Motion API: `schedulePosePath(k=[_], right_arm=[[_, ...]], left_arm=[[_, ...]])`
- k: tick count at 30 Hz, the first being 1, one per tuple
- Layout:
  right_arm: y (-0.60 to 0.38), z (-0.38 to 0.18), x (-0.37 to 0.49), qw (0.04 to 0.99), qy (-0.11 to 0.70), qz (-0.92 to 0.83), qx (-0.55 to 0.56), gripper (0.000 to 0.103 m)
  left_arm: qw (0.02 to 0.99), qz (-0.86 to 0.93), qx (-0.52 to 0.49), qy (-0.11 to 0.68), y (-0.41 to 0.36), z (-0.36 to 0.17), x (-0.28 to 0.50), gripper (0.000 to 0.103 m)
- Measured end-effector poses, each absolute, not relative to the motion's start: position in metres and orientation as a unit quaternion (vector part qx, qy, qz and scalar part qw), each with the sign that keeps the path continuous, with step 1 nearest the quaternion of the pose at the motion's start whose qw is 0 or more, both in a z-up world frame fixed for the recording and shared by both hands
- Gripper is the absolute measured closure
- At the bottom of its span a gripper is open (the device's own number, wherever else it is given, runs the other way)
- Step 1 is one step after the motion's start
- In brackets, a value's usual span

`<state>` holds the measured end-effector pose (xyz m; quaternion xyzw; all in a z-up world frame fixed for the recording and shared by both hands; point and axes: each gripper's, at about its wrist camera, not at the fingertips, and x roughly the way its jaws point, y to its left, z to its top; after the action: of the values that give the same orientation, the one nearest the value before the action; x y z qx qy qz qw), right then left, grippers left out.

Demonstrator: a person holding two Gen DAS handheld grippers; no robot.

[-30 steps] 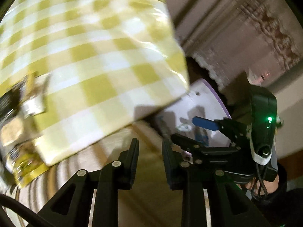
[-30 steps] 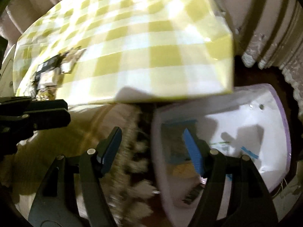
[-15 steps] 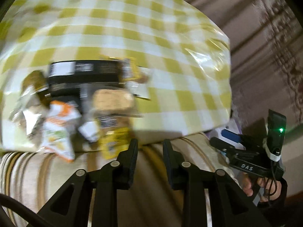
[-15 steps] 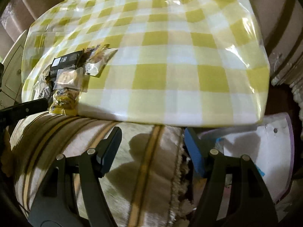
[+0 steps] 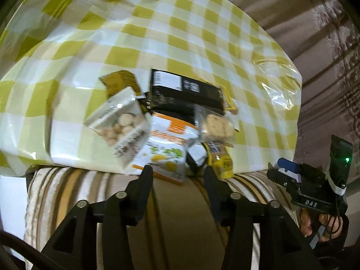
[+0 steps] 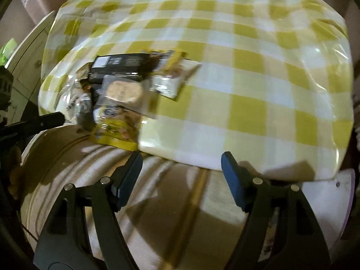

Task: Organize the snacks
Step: 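Grasp the orange-white biscuit packet with the left gripper while the right gripper grasps a yellow packet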

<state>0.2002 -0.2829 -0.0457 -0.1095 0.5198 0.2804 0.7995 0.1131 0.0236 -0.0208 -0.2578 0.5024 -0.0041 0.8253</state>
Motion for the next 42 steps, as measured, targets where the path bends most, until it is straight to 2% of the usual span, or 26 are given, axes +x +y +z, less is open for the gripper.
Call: schedulePosePath(k=[6,26,32,34,36,42], right_arm=[[-0.243,-0.048,0.197,0.779,0.530,0.322,-0.093,0.020],[-0.188,-0.081,0.221,0.746,0.577,0.325,-0.075,0.020],[-0.182,-0.085,0.222,0.749,0.573,0.322,-0.083,0.019],[-0.177,-0.086,0.221,0.753,0.569,0.319,-0.093,0.021],[-0.171,-0.086,0.220,0.757,0.564,0.314,-0.101,0.034],[-0.166,-0.083,0.212,0.757,0.555,0.327,-0.107,0.042]], left_arm=[[0.824,-0.013,-0.256,0.505,0.031,-0.028,0.125,0.050],[0.819,-0.054,-0.232,0.523,0.032,-0.044,0.156,0.046],[0.812,-0.068,-0.242,0.527,0.032,-0.052,0.162,0.054],[0.811,-0.074,-0.242,0.527,0.031,-0.052,0.164,0.055],[0.812,-0.079,-0.241,0.525,0.030,-0.052,0.163,0.057],[0.818,-0.080,-0.241,0.517,0.029,-0.049,0.159,0.058]])
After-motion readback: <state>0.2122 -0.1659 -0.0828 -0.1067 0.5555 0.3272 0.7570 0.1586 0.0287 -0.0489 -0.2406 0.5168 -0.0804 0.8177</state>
